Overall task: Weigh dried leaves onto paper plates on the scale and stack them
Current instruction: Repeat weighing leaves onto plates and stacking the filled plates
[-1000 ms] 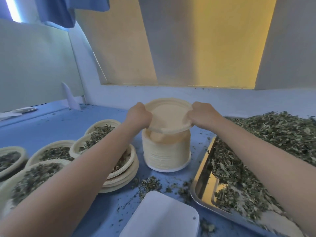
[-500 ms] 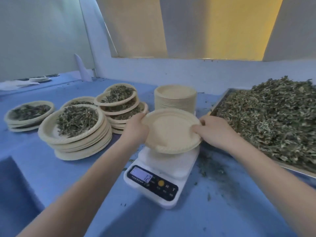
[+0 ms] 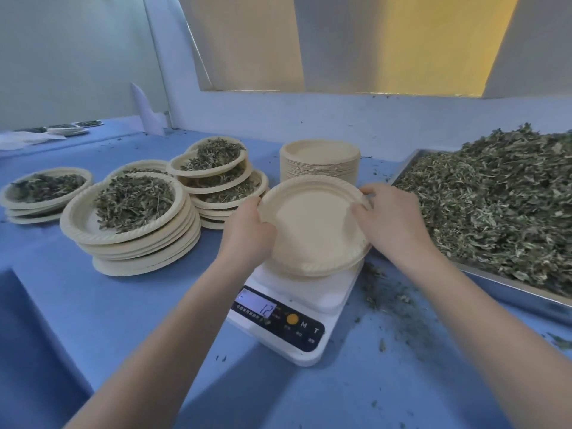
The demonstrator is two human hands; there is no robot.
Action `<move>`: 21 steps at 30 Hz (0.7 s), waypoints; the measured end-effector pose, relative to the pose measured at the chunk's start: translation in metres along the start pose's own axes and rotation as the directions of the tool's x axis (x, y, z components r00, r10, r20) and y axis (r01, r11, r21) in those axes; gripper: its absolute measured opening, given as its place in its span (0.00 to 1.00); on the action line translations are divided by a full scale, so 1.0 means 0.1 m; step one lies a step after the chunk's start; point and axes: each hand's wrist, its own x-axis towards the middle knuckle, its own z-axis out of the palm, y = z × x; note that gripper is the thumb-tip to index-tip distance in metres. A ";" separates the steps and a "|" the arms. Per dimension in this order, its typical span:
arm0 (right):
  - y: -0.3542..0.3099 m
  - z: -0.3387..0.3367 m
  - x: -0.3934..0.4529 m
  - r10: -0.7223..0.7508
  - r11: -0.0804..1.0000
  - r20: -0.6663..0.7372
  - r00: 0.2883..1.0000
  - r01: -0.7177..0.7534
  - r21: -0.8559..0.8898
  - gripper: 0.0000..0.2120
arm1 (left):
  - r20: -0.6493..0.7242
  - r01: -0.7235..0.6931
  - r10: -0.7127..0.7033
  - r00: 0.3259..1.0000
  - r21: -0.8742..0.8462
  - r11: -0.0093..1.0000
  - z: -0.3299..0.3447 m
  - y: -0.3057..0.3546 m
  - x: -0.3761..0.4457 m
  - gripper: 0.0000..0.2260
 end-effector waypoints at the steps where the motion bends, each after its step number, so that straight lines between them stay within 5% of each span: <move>1: 0.00 0.01 0.02 0.004 1.000 0.016 1.000 -0.004 -0.014 0.12 | 0.014 0.018 -0.018 1.000 0.005 1.000 -0.02 0.00 0.01 0.17; 6: -0.06 0.02 0.02 -0.020 0.997 0.070 0.997 0.025 -0.075 0.10 | 0.073 0.087 -0.094 0.993 0.098 0.991 -0.07 0.02 0.03 0.05; 14: -0.13 0.10 -0.01 0.073 0.987 0.201 0.977 -0.041 -0.157 0.12 | 0.115 0.130 -0.160 0.980 0.228 0.965 -0.03 0.01 0.04 0.09; 18: -0.09 0.09 0.01 0.098 0.984 0.210 0.973 -0.063 -0.168 0.11 | 0.113 0.239 -0.229 0.967 -0.084 0.967 -0.06 -0.04 0.10 0.09; 21: -0.08 0.07 0.05 0.119 0.986 0.228 0.966 -0.089 -0.138 0.08 | 0.155 0.342 -0.305 0.940 -0.455 0.822 -0.10 -0.07 0.10 0.07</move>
